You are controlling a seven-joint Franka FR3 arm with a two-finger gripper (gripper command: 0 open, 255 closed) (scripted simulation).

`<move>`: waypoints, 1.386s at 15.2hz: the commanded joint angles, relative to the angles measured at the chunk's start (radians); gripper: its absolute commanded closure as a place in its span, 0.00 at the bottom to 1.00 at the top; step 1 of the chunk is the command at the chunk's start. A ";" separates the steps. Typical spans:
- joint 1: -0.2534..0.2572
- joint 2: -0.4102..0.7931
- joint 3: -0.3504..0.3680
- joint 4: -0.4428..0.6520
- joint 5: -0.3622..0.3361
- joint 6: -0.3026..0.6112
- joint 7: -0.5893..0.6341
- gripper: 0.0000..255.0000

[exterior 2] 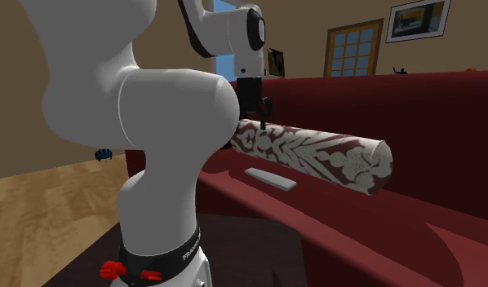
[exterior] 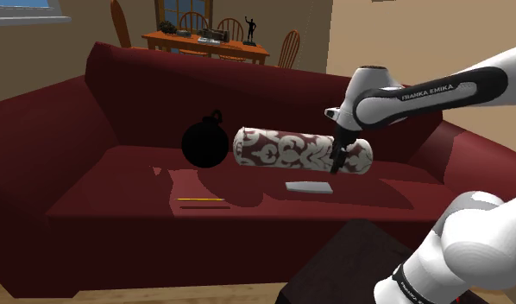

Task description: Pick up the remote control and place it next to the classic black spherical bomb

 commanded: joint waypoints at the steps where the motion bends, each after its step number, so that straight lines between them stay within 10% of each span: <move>1: 0.012 0.080 -0.039 -0.002 -0.005 0.088 -0.075 0.00; 7: 0.067 0.347 -0.140 0.050 0.068 0.310 -0.330 0.00; 13: 0.079 0.635 -0.144 0.159 0.300 0.468 -0.668 0.00; 21: 0.036 0.750 -0.084 0.170 0.408 0.562 -0.747 0.00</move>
